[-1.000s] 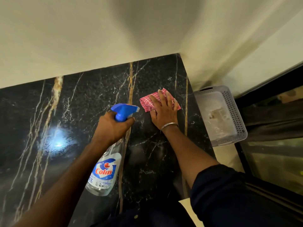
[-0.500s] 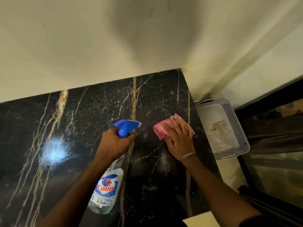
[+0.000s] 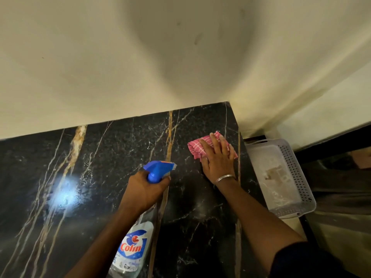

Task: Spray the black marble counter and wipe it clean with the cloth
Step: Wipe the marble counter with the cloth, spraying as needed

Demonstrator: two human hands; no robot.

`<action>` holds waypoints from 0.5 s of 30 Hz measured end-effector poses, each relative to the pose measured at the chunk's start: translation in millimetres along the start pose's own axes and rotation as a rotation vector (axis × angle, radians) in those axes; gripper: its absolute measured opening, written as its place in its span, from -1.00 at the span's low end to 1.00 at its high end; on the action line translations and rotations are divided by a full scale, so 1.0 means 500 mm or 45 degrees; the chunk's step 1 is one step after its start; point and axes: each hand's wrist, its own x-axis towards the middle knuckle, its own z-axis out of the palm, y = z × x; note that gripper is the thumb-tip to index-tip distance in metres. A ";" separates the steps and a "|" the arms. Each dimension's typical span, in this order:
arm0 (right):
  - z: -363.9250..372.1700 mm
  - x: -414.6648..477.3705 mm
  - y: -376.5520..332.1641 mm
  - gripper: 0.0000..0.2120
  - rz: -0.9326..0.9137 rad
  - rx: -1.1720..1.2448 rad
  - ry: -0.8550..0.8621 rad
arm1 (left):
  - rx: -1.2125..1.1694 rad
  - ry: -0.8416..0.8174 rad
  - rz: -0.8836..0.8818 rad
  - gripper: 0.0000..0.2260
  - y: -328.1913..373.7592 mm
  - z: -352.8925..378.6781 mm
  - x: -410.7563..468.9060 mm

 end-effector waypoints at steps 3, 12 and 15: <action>-0.005 0.074 -0.016 -0.43 0.040 0.027 -0.028 | -0.048 -0.004 -0.021 -0.82 -0.003 -0.008 0.016; -0.018 0.230 -0.011 -0.47 -0.043 -0.003 -0.040 | -0.039 -0.006 -0.022 -0.89 0.003 -0.028 0.073; -0.018 0.233 -0.005 -0.46 -0.064 -0.002 -0.055 | -0.028 0.016 0.013 -0.84 0.012 -0.033 0.080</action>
